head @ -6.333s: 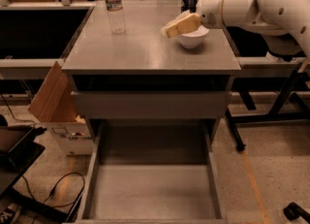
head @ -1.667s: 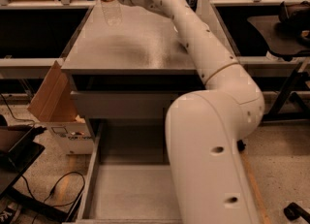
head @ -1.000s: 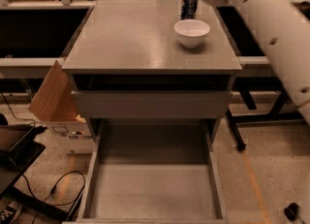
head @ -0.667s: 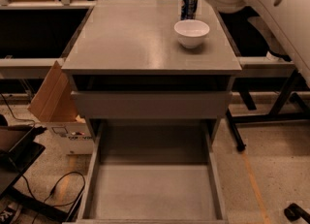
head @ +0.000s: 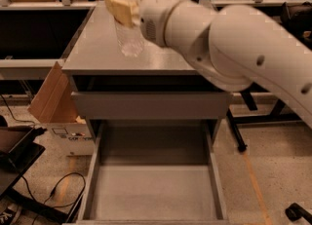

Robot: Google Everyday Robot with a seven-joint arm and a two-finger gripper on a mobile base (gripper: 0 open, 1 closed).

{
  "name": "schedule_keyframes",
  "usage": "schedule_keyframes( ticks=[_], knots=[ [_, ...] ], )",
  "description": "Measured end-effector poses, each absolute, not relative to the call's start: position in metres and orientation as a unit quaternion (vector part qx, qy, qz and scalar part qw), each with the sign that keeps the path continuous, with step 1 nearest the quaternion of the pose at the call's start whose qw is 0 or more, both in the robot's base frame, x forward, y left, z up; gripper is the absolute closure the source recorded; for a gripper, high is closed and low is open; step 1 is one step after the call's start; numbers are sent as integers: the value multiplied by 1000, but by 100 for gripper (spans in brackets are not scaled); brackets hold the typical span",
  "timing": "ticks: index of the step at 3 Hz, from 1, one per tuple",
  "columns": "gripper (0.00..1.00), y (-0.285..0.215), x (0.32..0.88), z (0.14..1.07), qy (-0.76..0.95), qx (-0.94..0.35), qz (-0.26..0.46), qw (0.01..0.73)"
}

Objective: Place water bottle into middle drawer

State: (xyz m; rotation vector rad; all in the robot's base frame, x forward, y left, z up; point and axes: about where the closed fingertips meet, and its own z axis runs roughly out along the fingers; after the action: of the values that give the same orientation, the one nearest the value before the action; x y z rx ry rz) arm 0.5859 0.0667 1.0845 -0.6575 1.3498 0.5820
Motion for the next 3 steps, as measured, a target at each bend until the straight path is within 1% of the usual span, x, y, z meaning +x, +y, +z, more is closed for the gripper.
schedule_keyframes(
  ticks=[1, 2, 3],
  knots=[
    [100, 32, 573, 980, 647, -288, 232, 667],
    [100, 35, 557, 923, 672, -297, 237, 635],
    [100, 36, 556, 924, 671, -299, 238, 635]
  ],
)
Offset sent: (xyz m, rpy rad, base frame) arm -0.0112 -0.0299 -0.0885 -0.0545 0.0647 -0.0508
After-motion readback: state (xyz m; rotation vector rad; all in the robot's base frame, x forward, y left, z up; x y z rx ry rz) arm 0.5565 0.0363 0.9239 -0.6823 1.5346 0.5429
